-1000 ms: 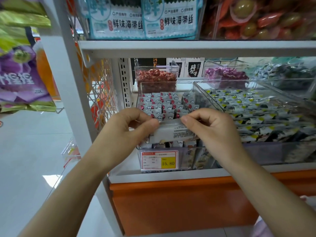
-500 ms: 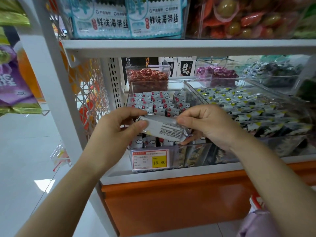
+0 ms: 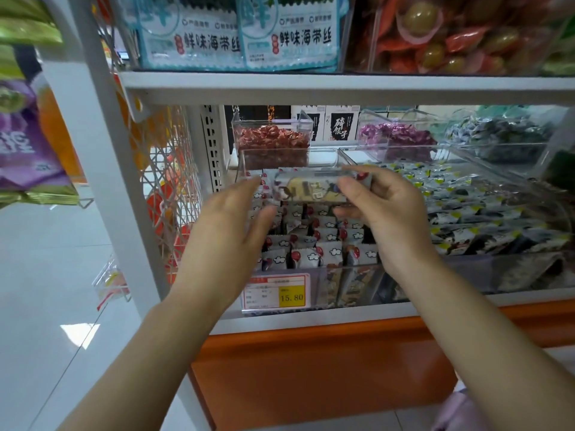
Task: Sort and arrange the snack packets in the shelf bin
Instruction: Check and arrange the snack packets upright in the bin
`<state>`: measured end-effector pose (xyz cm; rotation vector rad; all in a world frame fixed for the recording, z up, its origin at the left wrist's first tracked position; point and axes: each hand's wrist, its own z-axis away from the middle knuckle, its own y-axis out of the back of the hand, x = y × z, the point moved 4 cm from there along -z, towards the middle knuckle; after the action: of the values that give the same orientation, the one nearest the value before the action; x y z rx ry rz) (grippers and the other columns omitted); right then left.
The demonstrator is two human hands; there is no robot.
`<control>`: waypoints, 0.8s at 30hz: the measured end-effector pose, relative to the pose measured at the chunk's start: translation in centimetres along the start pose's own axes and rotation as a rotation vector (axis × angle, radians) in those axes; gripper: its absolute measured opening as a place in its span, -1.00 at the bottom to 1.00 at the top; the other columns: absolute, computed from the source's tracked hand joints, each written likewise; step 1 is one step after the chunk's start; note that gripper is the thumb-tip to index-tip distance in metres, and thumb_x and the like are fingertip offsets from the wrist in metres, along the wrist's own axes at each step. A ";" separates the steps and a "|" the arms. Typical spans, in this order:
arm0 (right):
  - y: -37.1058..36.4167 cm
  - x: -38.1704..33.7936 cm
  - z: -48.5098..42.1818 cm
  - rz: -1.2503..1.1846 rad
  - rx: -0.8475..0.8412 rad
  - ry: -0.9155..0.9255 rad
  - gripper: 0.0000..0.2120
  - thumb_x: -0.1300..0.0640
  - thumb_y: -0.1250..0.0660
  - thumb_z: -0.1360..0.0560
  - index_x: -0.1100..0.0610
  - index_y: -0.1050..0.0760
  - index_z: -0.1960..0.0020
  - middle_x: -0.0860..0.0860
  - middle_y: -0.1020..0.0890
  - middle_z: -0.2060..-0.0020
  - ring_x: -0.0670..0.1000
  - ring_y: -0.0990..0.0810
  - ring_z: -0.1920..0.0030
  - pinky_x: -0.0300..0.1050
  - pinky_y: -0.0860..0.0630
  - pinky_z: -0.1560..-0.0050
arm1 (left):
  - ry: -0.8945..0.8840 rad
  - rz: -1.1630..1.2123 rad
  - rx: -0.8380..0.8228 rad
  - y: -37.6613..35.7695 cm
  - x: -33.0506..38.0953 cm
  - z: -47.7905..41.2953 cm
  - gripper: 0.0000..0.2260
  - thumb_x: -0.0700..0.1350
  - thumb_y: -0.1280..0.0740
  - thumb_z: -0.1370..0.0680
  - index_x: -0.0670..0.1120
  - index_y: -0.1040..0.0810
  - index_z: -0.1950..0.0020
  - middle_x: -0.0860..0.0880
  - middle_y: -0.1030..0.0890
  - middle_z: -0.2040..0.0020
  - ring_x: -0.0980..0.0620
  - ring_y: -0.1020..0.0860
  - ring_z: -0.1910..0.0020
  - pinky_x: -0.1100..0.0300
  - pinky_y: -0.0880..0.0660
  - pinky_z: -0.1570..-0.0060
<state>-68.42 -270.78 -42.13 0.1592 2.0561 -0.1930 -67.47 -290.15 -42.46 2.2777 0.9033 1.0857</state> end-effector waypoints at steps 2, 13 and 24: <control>0.5 0.3 -0.3 0.026 0.062 -0.009 -0.93 0.23 -0.38 -0.46 0.14 -0.52 0.07 -0.05 -0.66 0.25 -0.10 -0.65 0.24 -0.17 -0.63 0.21 | -0.096 -0.288 -0.152 -1.1 -0.1 0.3 -0.54 0.12 -0.03 -0.57 -0.03 -0.34 -0.41 0.01 -0.35 -0.42 0.01 -0.20 -0.44 0.05 -0.05 -0.40; -5.2 0.4 -2.7 0.768 -0.260 0.248 -0.68 0.02 -0.48 -0.37 0.14 -0.56 -0.04 -0.06 -0.52 0.12 -0.19 -0.43 0.20 -0.49 -0.28 0.26 | -0.177 -0.539 -0.282 -1.7 -1.1 1.6 -0.51 0.13 0.10 -0.55 -0.02 -0.49 -0.24 -0.02 -0.33 -0.44 0.03 -0.03 -0.52 -0.20 0.09 -0.42; -7.8 3.6 -2.9 1.158 -0.691 0.239 -0.78 -0.01 -0.23 -0.55 0.03 -0.63 0.02 -0.09 -0.62 0.15 -0.07 -0.30 0.00 -0.08 -0.23 -0.02 | -0.125 -0.630 -0.228 -0.8 -2.1 1.2 -0.31 0.27 0.21 -0.49 -0.05 -0.13 -0.51 -0.01 0.04 -0.56 0.04 0.22 -0.51 -0.16 0.29 -0.39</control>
<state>-74.13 -277.73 -43.38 0.9111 1.8208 1.2614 -67.83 -291.31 -44.72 1.6734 1.2533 0.7099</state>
